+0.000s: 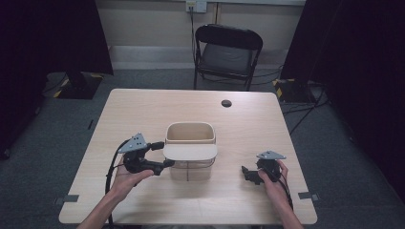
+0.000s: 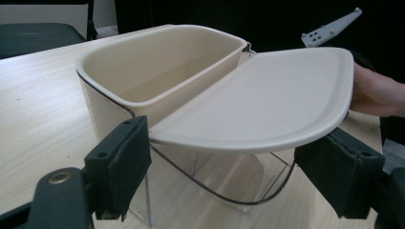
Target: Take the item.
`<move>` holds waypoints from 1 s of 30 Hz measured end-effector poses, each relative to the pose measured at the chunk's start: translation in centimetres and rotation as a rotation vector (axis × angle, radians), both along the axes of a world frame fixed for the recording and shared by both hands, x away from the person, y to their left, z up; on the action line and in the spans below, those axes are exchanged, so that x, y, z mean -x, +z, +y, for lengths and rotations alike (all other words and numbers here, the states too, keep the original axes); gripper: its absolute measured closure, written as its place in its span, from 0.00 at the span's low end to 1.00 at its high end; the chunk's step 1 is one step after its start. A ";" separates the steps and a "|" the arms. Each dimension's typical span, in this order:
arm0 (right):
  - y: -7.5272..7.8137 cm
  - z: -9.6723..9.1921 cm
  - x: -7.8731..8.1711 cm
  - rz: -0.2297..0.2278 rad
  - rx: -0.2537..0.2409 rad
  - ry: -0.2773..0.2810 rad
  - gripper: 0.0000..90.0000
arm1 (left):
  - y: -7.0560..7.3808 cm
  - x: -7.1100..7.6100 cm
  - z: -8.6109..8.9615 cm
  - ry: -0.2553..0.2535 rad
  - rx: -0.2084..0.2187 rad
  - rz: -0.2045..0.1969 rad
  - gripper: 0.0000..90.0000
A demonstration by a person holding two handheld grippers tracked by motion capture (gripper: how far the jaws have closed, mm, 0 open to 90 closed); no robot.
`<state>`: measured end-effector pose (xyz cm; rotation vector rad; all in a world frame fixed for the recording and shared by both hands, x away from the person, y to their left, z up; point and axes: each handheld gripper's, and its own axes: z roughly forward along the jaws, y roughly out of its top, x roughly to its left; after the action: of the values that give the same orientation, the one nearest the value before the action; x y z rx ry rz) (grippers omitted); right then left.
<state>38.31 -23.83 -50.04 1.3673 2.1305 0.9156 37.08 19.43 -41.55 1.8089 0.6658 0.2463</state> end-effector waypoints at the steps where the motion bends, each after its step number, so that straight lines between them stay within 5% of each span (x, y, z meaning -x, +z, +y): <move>1: 0.0 0.0 0.0 0.000 0.000 0.000 0.14 | 0.1 0.0 0.0 0.004 -0.004 -0.006 0.22; 30: 0.0 0.0 0.0 0.001 0.000 0.000 0.14 | 0.3 -0.8 -0.1 0.015 0.004 0.003 0.23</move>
<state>38.31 -23.80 -50.04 1.3676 2.1311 0.9154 37.92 19.30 -41.22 1.8014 0.6818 0.2520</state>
